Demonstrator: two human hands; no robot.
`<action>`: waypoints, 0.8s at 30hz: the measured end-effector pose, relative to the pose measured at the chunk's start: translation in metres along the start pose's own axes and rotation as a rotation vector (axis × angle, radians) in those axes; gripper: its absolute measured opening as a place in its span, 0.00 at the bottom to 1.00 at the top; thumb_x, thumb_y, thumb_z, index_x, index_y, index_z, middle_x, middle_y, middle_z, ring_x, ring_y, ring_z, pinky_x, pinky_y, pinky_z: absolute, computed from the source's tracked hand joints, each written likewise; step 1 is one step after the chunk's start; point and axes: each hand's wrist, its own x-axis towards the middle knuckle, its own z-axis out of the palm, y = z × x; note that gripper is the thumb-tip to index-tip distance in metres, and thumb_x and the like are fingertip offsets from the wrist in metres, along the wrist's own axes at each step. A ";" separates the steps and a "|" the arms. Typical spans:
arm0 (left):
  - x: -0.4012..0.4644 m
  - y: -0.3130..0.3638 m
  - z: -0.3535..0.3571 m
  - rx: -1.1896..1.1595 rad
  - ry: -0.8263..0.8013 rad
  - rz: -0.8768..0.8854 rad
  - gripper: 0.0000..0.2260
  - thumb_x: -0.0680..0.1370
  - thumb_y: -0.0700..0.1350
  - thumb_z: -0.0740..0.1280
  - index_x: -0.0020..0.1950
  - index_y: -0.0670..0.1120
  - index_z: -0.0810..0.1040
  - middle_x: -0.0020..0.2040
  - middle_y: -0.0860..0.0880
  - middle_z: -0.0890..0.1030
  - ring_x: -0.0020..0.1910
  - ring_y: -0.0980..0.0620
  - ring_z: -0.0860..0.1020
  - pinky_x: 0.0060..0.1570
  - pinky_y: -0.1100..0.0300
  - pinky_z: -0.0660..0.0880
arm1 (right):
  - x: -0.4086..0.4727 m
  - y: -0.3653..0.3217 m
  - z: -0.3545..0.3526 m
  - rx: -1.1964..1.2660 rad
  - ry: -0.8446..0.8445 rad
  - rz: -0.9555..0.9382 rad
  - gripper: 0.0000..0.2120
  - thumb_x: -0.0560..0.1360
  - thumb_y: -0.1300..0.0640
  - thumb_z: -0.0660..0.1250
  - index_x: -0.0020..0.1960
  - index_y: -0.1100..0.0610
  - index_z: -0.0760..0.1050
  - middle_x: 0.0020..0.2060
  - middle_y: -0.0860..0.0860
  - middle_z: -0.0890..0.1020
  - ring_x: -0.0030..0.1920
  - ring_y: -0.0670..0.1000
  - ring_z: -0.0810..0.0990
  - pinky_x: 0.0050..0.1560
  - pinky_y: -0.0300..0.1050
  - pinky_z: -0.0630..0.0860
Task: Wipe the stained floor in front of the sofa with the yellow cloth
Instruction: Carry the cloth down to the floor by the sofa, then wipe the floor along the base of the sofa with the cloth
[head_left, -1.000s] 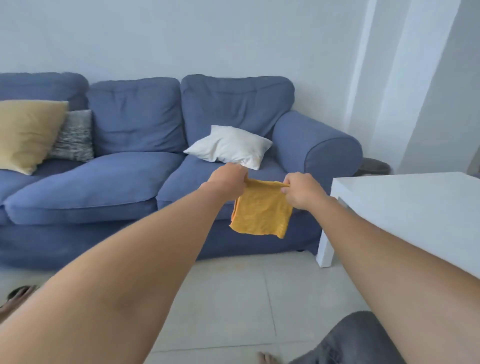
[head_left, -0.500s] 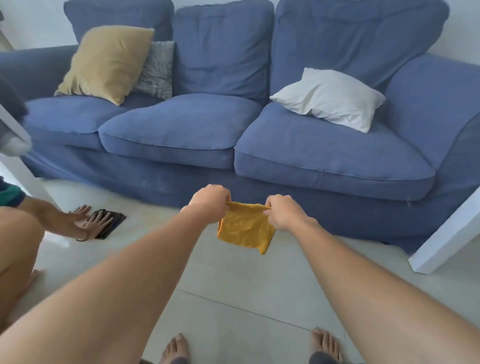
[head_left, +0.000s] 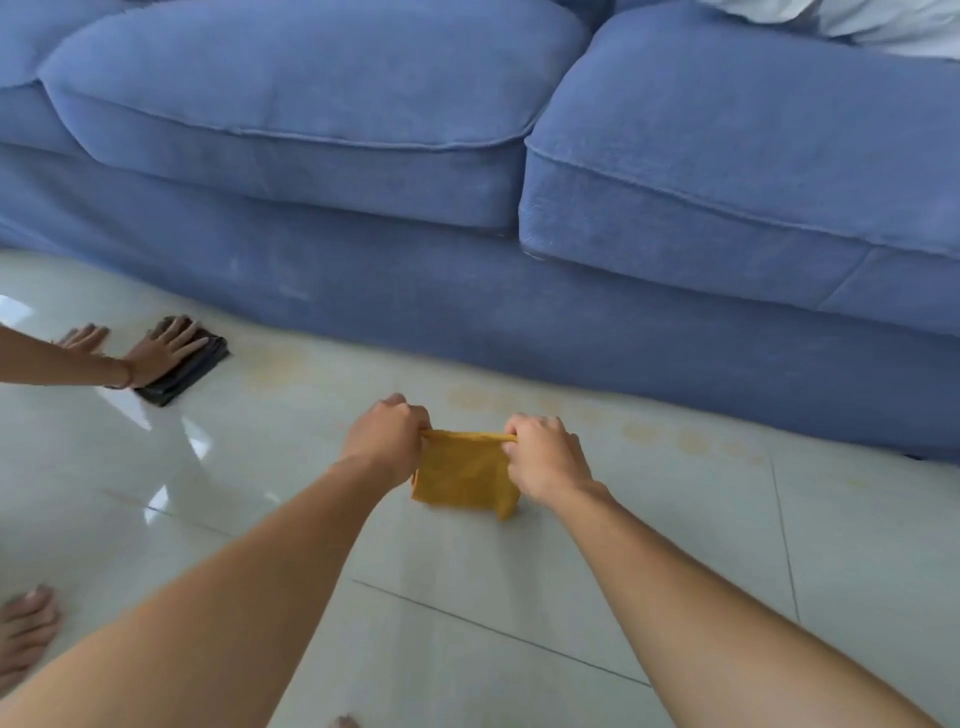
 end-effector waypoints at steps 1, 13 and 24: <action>0.011 -0.004 0.000 -0.023 0.058 -0.003 0.12 0.80 0.41 0.62 0.60 0.49 0.81 0.58 0.45 0.77 0.57 0.43 0.77 0.48 0.54 0.73 | 0.013 -0.003 0.001 0.004 0.055 -0.011 0.07 0.81 0.57 0.61 0.55 0.52 0.76 0.57 0.51 0.81 0.60 0.56 0.74 0.55 0.49 0.70; 0.027 -0.058 0.042 0.111 0.070 -0.018 0.28 0.72 0.38 0.67 0.71 0.54 0.71 0.69 0.46 0.68 0.66 0.43 0.69 0.61 0.52 0.71 | 0.039 0.000 0.070 -0.308 0.234 -0.293 0.19 0.69 0.44 0.66 0.52 0.55 0.80 0.49 0.53 0.81 0.54 0.58 0.76 0.54 0.55 0.72; 0.085 -0.009 0.124 -0.033 0.036 0.118 0.25 0.82 0.57 0.55 0.79 0.58 0.55 0.81 0.47 0.53 0.80 0.43 0.49 0.77 0.47 0.53 | 0.012 0.073 0.166 -0.129 0.291 -0.129 0.30 0.79 0.47 0.55 0.77 0.60 0.63 0.77 0.55 0.64 0.78 0.55 0.61 0.76 0.59 0.57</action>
